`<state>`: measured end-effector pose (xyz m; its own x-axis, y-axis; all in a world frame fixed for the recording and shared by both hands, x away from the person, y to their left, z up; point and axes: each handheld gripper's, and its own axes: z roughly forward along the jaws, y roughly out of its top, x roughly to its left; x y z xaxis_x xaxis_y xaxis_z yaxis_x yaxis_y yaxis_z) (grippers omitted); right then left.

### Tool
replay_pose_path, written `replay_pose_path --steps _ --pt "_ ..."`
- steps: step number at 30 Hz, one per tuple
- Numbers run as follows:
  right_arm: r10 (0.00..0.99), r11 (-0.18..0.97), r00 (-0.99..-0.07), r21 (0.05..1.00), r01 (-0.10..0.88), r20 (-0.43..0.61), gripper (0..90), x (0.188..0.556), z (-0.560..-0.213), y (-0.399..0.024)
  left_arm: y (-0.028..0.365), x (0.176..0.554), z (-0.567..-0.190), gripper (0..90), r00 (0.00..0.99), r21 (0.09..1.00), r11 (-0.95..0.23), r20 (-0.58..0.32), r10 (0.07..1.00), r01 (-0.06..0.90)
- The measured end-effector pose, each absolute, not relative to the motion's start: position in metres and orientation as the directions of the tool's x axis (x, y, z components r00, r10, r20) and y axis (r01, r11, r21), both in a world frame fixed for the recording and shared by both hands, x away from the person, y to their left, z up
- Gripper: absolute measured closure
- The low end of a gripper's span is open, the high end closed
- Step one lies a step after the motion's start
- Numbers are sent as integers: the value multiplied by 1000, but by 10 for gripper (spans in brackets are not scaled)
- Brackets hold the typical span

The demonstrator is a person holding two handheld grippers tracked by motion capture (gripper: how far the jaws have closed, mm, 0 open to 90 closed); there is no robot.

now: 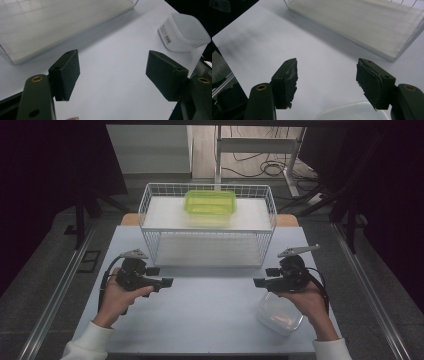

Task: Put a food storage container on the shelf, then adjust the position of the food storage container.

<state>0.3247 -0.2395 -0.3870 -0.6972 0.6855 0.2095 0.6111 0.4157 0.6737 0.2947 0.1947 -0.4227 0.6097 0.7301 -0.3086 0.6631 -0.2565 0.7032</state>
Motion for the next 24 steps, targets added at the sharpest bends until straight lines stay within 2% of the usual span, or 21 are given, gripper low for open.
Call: replay_pose_path --steps 17,24 --pt "709 445 -676 617 649 199 352 323 -403 -241 188 296 -435 259 601 683 -286 -278 749 672" --pt "738 460 -652 575 676 176 453 312 -407 -264 186 299 -445 246 601 659 -309 -273 751 686"
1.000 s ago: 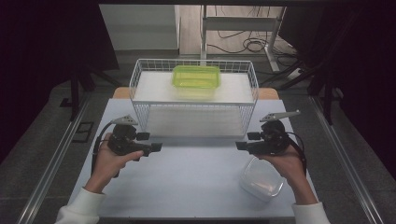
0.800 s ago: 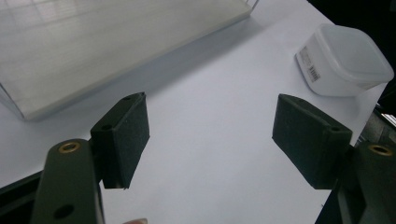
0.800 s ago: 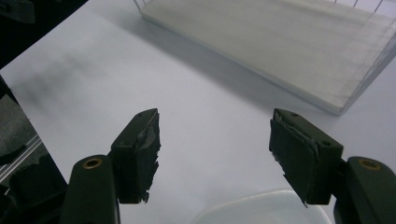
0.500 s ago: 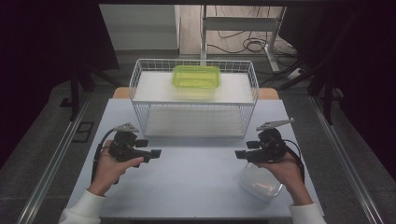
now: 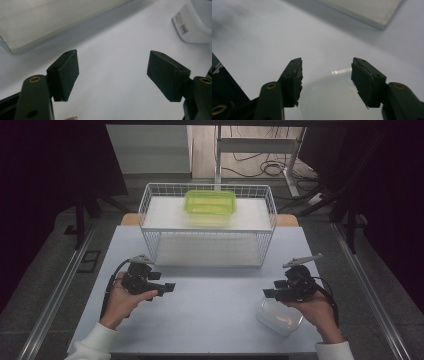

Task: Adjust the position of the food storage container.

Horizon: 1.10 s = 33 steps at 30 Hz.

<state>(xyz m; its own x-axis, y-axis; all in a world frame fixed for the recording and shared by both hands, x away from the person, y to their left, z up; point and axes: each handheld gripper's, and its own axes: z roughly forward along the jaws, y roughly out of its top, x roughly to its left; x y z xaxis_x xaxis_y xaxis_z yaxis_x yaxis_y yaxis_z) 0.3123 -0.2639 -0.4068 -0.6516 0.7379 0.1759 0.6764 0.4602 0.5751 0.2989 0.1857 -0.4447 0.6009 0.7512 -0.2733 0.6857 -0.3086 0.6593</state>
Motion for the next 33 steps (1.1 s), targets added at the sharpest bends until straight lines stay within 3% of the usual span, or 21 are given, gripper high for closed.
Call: replay_pose_path --steps 11,17,27,33 --pt "815 447 -566 491 748 121 716 290 -414 -306 190 297 -449 246 599 654 -305 -284 749 692" --pt "846 396 -513 471 788 148 871 274 -420 -334 189 296 -447 246 601 657 -305 -285 747 690" --pt "881 412 -467 357 838 81 892 261 -438 -352 191 296 -446 247 598 662 -298 -285 749 688" --pt "867 444 -492 323 836 80 891 263 -448 -345 190 296 -446 246 600 660 -302 -284 748 688"
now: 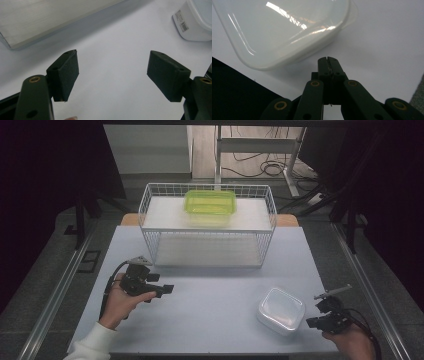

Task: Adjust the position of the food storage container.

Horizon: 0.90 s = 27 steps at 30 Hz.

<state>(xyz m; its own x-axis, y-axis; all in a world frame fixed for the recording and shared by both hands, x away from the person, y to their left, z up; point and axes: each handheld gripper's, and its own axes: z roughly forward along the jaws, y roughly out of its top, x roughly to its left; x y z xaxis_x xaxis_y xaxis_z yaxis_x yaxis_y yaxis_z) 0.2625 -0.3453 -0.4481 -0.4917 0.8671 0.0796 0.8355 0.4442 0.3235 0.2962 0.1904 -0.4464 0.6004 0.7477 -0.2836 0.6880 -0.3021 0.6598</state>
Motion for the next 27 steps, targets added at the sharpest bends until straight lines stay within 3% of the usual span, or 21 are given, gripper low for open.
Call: replay_pose_path --steps 27 --pt "820 530 -572 347 774 23 892 272 -459 -297 190 299 -449 247 601 649 -314 -280 748 693"
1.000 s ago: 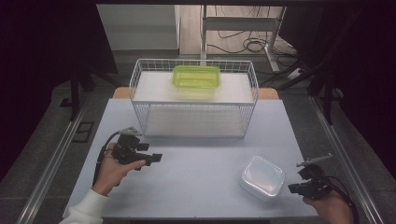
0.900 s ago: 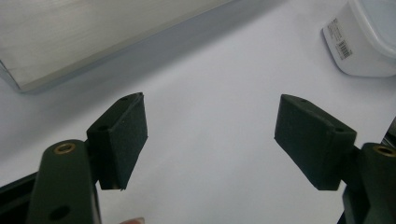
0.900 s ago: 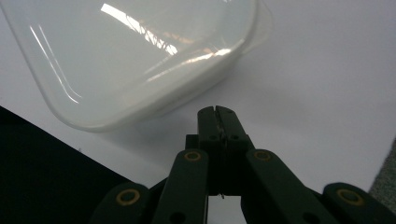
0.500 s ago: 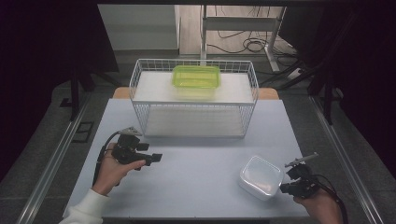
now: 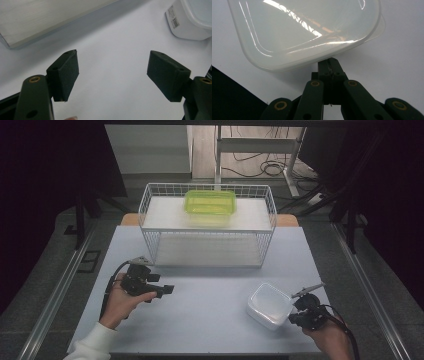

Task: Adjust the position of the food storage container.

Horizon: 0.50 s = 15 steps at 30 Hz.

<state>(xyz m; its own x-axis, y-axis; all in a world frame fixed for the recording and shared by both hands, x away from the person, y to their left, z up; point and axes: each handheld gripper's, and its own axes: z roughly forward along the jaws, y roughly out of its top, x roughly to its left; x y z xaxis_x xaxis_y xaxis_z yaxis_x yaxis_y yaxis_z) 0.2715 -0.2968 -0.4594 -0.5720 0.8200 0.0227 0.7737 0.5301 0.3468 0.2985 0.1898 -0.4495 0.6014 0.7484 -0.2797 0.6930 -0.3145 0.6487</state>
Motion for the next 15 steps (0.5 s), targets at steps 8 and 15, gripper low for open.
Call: replay_pose_path --steps 8,15 --pt "819 533 -574 362 765 7 892 277 -461 -289 189 300 -451 246 602 642 -320 -281 748 697" --pt "817 536 -576 375 756 -5 892 282 -462 -282 189 300 -452 245 600 638 -320 -282 749 700"
